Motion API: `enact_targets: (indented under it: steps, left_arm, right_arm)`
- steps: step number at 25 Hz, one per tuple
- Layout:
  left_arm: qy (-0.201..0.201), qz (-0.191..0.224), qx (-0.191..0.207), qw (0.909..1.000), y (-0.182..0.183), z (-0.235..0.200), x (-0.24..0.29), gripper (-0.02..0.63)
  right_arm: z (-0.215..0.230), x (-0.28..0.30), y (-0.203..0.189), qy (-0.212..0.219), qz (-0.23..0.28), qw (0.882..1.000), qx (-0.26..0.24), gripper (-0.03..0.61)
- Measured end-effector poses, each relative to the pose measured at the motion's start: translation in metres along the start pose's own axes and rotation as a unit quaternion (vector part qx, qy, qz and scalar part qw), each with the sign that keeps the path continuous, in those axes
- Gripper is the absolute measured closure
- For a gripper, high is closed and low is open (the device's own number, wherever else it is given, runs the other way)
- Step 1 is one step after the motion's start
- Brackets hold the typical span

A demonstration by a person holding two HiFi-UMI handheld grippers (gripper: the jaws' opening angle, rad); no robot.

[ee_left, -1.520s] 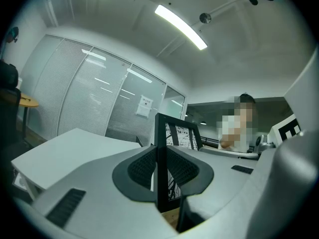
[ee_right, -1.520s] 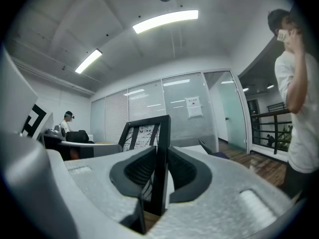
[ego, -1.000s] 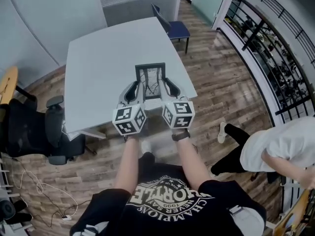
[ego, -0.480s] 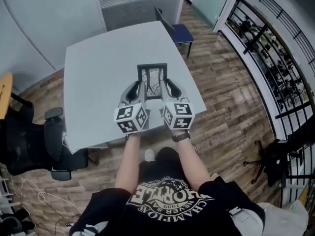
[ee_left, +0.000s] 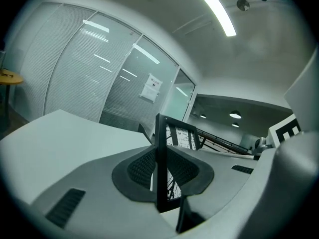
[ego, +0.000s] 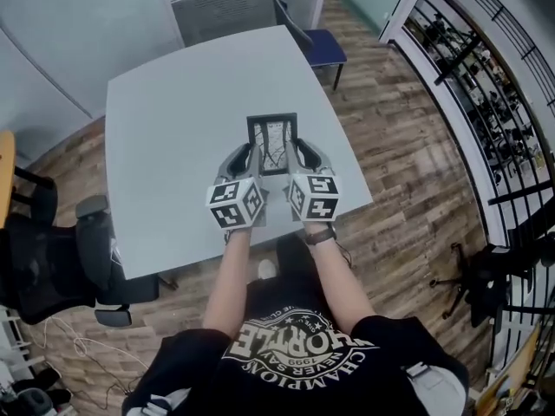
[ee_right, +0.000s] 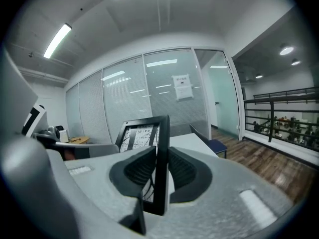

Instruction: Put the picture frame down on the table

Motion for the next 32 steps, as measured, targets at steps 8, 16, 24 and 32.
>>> enact_targets:
  steps: [8,16,24,32]
  left_arm:
    - [0.03,-0.051,-0.05,0.997,-0.029,-0.025,0.066,0.541]
    - [0.067,-0.095,-0.076,0.9903,-0.062,-0.058,0.122,0.543]
    - [0.093,-0.13,-0.086,0.9835,-0.085,-0.08,0.154,0.542]
    - [0.105,-0.166,-0.09,0.9764,-0.107,-0.093,0.187,0.543]
  right_arm:
    - [0.038,0.062,-0.024,0.011,-0.079,0.997,0.008,0.505]
    - [0.065,0.125,-0.06,0.024,-0.146,0.989,0.023,0.505]
    - [0.081,0.164,-0.09,0.034,-0.193,0.98,0.045,0.505]
    - [0.102,0.193,-0.12,0.03,-0.231,0.97,0.071,0.505]
Point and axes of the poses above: the fingertips, and each gripper's own axes: x forward along the fingers, z to its right, y out of its top, the point moved 6 cm from there along -x, backward along the fingers, and after that the axes turned 5 degrees about y, right-handed, at the moved point
